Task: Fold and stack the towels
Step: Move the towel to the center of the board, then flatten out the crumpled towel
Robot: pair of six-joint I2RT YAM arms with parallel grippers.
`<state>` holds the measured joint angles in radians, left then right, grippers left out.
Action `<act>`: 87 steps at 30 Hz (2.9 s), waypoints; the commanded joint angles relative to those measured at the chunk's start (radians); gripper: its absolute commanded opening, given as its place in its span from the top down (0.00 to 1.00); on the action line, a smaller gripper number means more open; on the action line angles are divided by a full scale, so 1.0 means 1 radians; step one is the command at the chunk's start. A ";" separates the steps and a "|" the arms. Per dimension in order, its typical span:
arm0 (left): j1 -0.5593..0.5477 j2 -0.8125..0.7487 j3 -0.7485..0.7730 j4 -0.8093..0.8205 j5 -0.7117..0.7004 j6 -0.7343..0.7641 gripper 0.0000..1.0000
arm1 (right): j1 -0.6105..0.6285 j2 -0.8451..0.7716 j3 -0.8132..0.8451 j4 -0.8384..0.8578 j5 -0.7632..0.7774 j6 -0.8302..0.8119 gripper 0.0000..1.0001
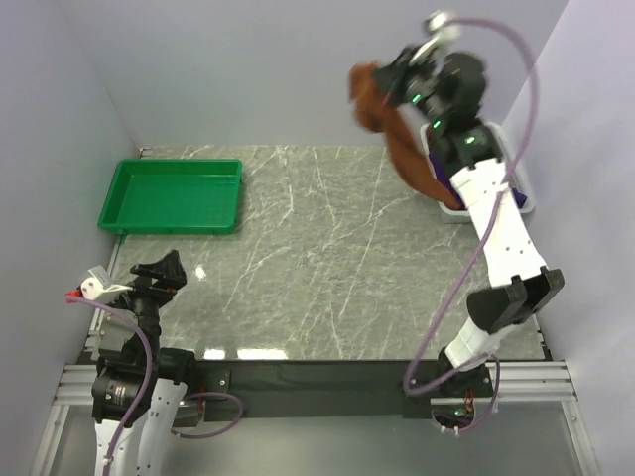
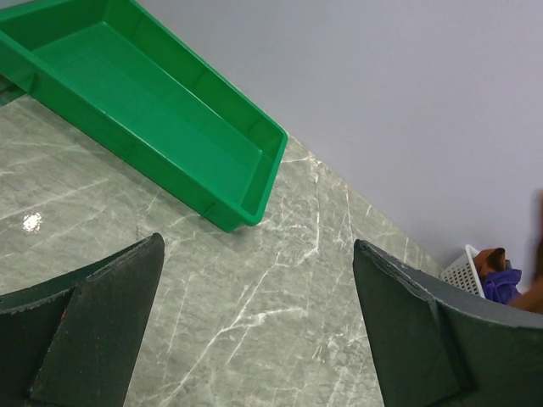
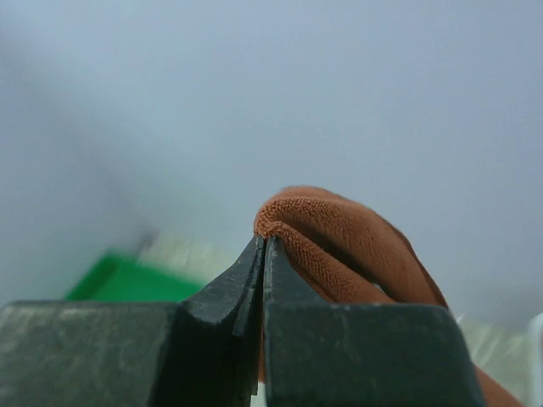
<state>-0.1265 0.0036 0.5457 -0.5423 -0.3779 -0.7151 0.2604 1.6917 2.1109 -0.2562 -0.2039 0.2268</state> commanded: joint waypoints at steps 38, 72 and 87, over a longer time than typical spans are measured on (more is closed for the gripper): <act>-0.318 1.119 0.168 0.180 0.468 -0.007 0.06 | 0.323 -0.523 -1.434 0.098 0.262 0.424 0.40; -0.507 1.402 0.054 0.202 0.321 -0.050 0.55 | 0.142 0.117 -1.119 0.407 0.208 0.450 0.67; -0.522 1.314 0.063 0.294 0.219 -0.190 0.42 | 0.158 -0.068 -1.099 0.198 0.173 0.312 0.32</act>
<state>-0.6453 1.3502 0.6147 -0.2501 -0.0883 -0.8791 0.3809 1.7893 1.1187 0.0002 -0.0406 0.5602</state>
